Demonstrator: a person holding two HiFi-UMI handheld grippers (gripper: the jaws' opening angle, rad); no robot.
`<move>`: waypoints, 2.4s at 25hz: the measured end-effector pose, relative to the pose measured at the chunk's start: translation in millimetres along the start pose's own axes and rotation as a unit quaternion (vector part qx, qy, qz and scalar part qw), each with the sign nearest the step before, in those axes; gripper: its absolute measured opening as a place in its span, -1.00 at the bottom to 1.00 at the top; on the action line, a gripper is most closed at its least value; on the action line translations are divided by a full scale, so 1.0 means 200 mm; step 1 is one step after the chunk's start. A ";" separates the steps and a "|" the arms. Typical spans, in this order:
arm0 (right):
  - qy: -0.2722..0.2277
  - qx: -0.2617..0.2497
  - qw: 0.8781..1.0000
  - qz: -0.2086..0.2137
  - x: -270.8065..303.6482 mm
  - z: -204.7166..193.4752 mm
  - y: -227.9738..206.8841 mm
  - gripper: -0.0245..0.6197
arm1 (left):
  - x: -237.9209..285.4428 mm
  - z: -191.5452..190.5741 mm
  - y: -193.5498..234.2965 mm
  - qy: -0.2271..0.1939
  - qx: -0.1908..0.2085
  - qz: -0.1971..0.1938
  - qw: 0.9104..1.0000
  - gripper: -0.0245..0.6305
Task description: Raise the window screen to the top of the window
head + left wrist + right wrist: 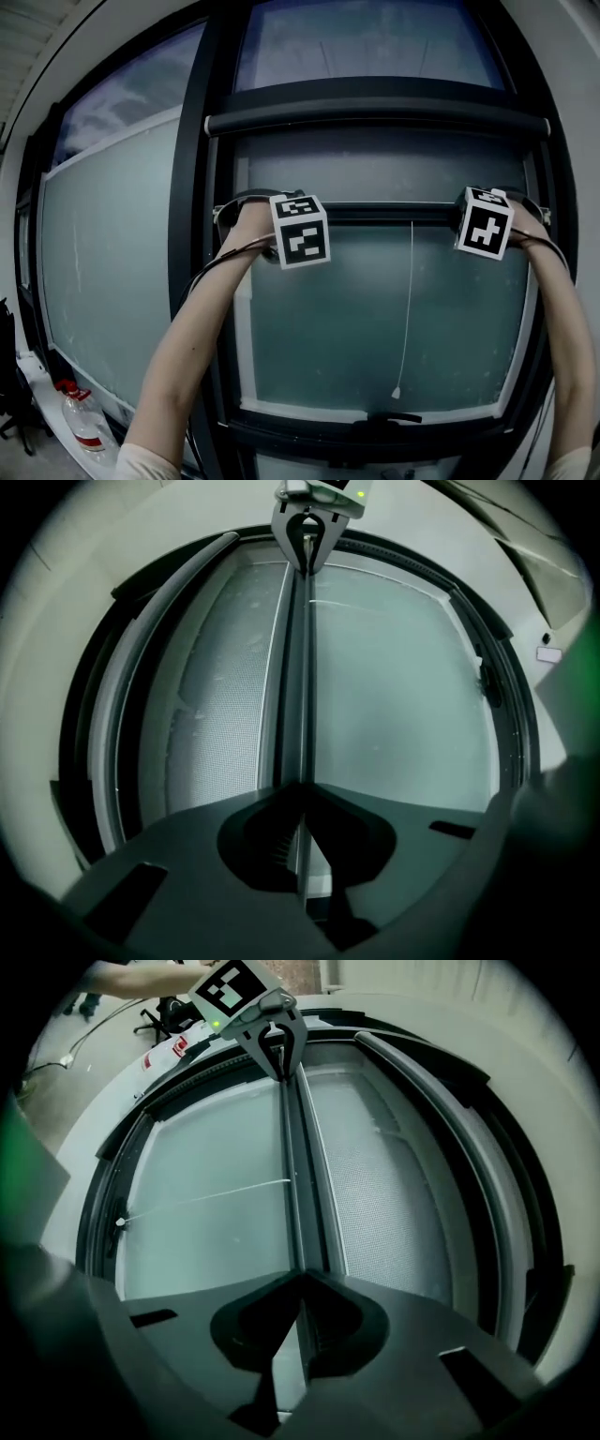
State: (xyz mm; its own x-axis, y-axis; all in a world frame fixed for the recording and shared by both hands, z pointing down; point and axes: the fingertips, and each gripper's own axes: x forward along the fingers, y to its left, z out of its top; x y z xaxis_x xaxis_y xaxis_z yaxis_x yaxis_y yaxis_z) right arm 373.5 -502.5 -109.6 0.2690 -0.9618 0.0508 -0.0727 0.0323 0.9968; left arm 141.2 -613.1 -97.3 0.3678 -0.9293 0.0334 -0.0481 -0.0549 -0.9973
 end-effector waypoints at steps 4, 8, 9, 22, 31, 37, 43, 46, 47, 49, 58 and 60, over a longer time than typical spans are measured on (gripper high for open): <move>-0.009 -0.007 0.999 -0.040 0.00 0.02 -0.20 -0.87 | 0.00 0.00 0.21 -0.003 0.004 0.030 1.000 -0.87; -0.009 -0.001 0.997 -0.072 0.00 0.03 -0.37 -0.87 | 0.00 0.02 0.38 -0.008 0.002 0.071 0.997 -0.87; -0.008 0.002 0.997 -0.080 0.00 0.04 -0.42 -0.87 | 0.00 0.02 0.42 -0.010 0.001 0.081 0.997 -0.87; 0.005 0.035 0.989 -0.144 -0.01 0.04 -0.80 -0.86 | -0.03 0.05 0.84 -0.020 -0.016 0.174 0.984 -0.87; -0.003 0.000 0.986 -0.169 -0.05 0.07 -0.91 -0.86 | -0.04 0.05 0.92 -0.027 0.001 0.170 0.985 -0.86; -0.031 0.063 0.981 -0.179 -0.07 0.04 -0.90 -0.83 | -0.07 0.07 0.93 -0.079 -0.080 0.196 0.974 -0.84; -0.133 0.214 0.928 -0.274 -0.15 0.03 -0.94 -0.73 | -0.20 0.00 0.89 -0.242 -0.353 0.235 0.873 -0.91; -0.225 0.353 0.852 -0.314 -0.19 0.01 -0.89 -0.75 | -0.21 -0.01 0.77 -0.315 -0.444 0.207 0.813 -0.91; -0.260 0.407 0.820 -0.306 -0.19 0.00 -0.84 -0.75 | -0.21 -0.01 0.71 -0.334 -0.470 0.194 0.794 -0.91; -0.314 0.499 0.760 -0.275 -0.19 -0.02 -0.67 -0.75 | -0.19 0.00 0.54 -0.355 -0.516 0.166 0.762 -0.91; -0.347 0.595 0.707 -0.162 -0.26 0.06 0.65 -0.75 | -0.24 0.00 -0.60 -0.342 -0.553 0.104 0.752 -0.91; -0.306 0.603 0.725 -0.130 -0.23 0.07 1.06 -0.75 | -0.26 -0.01 -0.94 -0.321 -0.556 0.085 0.762 -0.91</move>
State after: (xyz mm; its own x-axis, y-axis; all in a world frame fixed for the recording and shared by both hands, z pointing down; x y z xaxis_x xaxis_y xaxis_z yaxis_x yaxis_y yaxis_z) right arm 331.2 -454.7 97.6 -0.0269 -0.8454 -0.5335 -0.9821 -0.0772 0.1719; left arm 129.7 -555.1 88.0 0.6298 -0.6076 -0.4840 -0.7717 -0.5606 -0.3003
